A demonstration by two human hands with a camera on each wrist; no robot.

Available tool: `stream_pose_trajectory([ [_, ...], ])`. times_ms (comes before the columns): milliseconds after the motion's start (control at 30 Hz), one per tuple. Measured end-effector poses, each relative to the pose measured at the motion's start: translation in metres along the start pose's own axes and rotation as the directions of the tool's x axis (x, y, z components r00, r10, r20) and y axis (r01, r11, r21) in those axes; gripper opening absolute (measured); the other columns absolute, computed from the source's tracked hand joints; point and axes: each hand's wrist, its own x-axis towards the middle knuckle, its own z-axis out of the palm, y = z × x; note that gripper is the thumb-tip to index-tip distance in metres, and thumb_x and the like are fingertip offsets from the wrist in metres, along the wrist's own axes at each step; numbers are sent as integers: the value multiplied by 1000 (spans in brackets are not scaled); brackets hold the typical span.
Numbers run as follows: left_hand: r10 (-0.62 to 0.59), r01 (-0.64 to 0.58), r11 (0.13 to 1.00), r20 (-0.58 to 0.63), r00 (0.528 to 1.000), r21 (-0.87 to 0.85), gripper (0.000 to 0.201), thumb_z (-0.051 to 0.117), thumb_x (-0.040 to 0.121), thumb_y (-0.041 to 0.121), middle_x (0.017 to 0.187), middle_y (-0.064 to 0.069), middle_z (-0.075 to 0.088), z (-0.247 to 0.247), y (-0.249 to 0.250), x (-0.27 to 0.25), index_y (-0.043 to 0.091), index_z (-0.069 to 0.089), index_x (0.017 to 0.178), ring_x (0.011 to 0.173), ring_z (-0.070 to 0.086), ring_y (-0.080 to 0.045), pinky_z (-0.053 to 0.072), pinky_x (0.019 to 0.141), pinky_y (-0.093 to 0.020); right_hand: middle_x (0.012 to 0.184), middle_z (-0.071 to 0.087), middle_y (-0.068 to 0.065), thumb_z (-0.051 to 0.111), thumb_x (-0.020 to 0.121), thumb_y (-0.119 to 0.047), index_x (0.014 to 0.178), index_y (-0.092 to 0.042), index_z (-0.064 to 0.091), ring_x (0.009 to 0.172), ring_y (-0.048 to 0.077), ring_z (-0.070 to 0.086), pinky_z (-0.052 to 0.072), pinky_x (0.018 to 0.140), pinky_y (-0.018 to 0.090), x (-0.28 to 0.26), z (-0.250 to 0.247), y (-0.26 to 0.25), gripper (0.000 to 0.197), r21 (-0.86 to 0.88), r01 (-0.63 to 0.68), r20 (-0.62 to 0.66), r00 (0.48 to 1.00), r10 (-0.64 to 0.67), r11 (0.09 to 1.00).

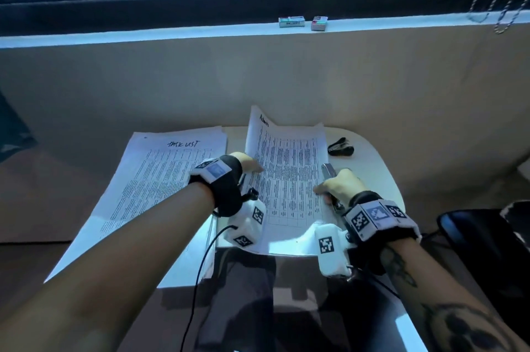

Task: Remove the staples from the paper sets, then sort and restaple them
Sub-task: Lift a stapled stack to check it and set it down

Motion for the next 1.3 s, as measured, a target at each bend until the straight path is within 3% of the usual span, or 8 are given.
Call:
stream_pose_trajectory([
  [167, 180, -205, 851, -97, 979, -483, 38, 63, 86, 5, 100, -10, 60, -5, 3, 3, -3, 51, 120, 94, 57, -24, 49, 79, -28, 84, 64, 9, 66, 83, -18, 72, -15, 52, 82, 26, 60, 46, 74, 30, -7, -10, -3, 17, -76, 209, -281, 934, -222, 975],
  [300, 377, -432, 509, -258, 889, -744, 22, 62, 82, -2, 85, -5, 67, -23, 11, -23, 2, 59, 104, 74, 65, -16, 54, 77, -33, 73, 64, 10, 58, 88, -26, 80, -8, 62, 74, 30, 61, 45, 65, 32, -26, -23, -12, 19, -63, 459, -565, 716, -411, 886],
  [400, 446, -499, 374, -320, 836, -782, 29, 73, 73, 6, 90, -2, 71, -32, 13, -38, 10, 63, 100, 87, 66, -20, 53, 85, -35, 68, 61, 13, 60, 87, -26, 73, -17, 52, 69, 38, 64, 52, 67, 42, -37, -25, -9, 18, 29, 595, -680, 601, -420, 803],
  [633, 575, -725, 258, -501, 646, -638, 31, 79, 61, 40, 82, 12, 73, -46, 23, -75, 26, 68, 86, 82, 68, -4, 51, 71, -14, 51, 49, -6, 64, 86, -25, 59, -31, 44, 59, 33, 60, 47, 58, 41, -56, -17, 31, 35, 151, 584, -684, 644, -342, 797],
  [767, 611, -776, 195, -545, 574, -599, 19, 63, 69, 28, 74, 15, 72, -57, 38, -95, 17, 65, 85, 72, 67, -1, 51, 64, -14, 56, 58, 5, 66, 85, -18, 72, -2, 59, 49, 14, 58, 39, 45, 8, -53, -22, 47, 22, 190, 544, -662, 686, -302, 817],
  [1067, 623, -921, 176, -685, 378, -348, 8, 66, 85, 16, 71, 14, 69, -70, 73, -107, 22, 68, 81, 72, 62, -7, 51, 69, -22, 69, 55, 10, 63, 85, -6, 70, -23, 53, 61, 27, 53, 38, 39, 12, -48, -60, 37, 25, 263, 627, -657, 673, -339, 734],
  [1200, 567, -929, 175, -738, 367, -327, 10, 66, 86, 19, 67, 17, 67, -71, 76, -107, 25, 66, 78, 69, 60, -6, 52, 68, -25, 68, 57, 23, 64, 86, -19, 63, -19, 47, 52, 23, 53, 43, 42, 18, -58, -79, 11, 28, 172, 672, -788, 533, -309, 720],
  [1300, 527, -942, 172, -781, 336, -289, 3, 66, 81, 32, 69, 18, 67, -70, 75, -110, 31, 67, 78, 72, 60, -11, 53, 74, -35, 63, 55, 6, 56, 93, -24, 68, -23, 43, 47, 7, 53, 45, 46, 21, -94, -95, -39, 28, 233, 845, -859, 411, -305, 482],
])
